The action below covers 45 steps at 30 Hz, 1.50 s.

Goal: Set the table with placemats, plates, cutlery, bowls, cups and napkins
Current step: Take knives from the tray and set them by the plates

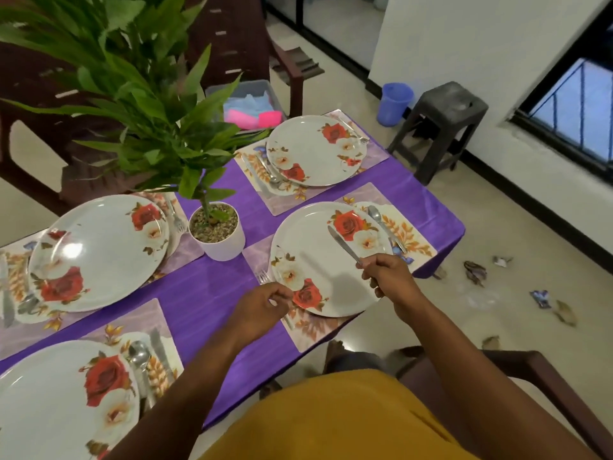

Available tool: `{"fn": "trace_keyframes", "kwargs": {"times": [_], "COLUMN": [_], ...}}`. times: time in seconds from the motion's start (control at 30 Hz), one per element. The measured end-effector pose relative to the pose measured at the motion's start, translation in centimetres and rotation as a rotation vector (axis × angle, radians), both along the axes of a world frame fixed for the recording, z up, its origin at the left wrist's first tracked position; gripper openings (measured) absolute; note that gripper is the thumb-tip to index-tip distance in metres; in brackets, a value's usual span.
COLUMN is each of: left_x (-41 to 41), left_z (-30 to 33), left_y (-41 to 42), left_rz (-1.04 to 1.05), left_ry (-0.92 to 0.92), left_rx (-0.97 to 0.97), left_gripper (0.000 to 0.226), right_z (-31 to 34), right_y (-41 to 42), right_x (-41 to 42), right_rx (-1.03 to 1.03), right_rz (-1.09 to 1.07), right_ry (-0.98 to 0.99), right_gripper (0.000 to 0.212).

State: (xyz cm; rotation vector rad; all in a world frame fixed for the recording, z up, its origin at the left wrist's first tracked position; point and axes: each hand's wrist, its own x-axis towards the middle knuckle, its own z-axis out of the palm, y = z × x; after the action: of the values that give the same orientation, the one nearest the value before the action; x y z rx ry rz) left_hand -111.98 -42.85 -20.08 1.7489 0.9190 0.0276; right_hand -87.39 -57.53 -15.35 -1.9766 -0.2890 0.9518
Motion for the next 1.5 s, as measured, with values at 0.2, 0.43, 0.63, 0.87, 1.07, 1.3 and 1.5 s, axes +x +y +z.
{"fn": "trace_keyframes", "kwargs": {"times": [0.2,0.43,0.63,0.87,1.07,1.3,1.5], "left_x": [2.9,11.7,19.7,25.1,25.0,24.9,24.3], "left_z": [1.1,0.3,-1.3,-1.9,-2.6,-2.6,-3.2], "left_y": [-0.2,-1.3,-2.7,-4.4,-5.2,-5.4,-5.4], "left_rz": [-0.006,0.048,0.037,0.096,0.13,0.126,0.124], "left_ry": [0.065,0.159,0.547,0.693,0.688,0.703,0.7], "left_rx": [0.062,0.287,0.474,0.433,0.523,0.539,0.564], "left_gripper": [0.019,0.052,0.092,0.104,0.109,0.104,0.106], "right_z": [-0.4,-1.9,-4.9,-6.8,-7.8,-8.3,-7.9], "right_y": [0.3,0.8,3.1,5.3,5.2,4.5,4.1], "right_x": [3.5,12.7,21.3,25.7,26.5,26.1,25.4], "right_rx": [0.047,-0.024,-0.15,-0.283,-0.296,-0.332,-0.381], "right_rz": [-0.046,0.083,0.279,0.651,0.745,0.809,0.852], "right_ry": [0.131,0.077,-0.138,-0.334,-0.377,-0.499,-0.585], "right_gripper": [0.014,0.017,0.014,0.013,0.011,0.012,0.011]}}
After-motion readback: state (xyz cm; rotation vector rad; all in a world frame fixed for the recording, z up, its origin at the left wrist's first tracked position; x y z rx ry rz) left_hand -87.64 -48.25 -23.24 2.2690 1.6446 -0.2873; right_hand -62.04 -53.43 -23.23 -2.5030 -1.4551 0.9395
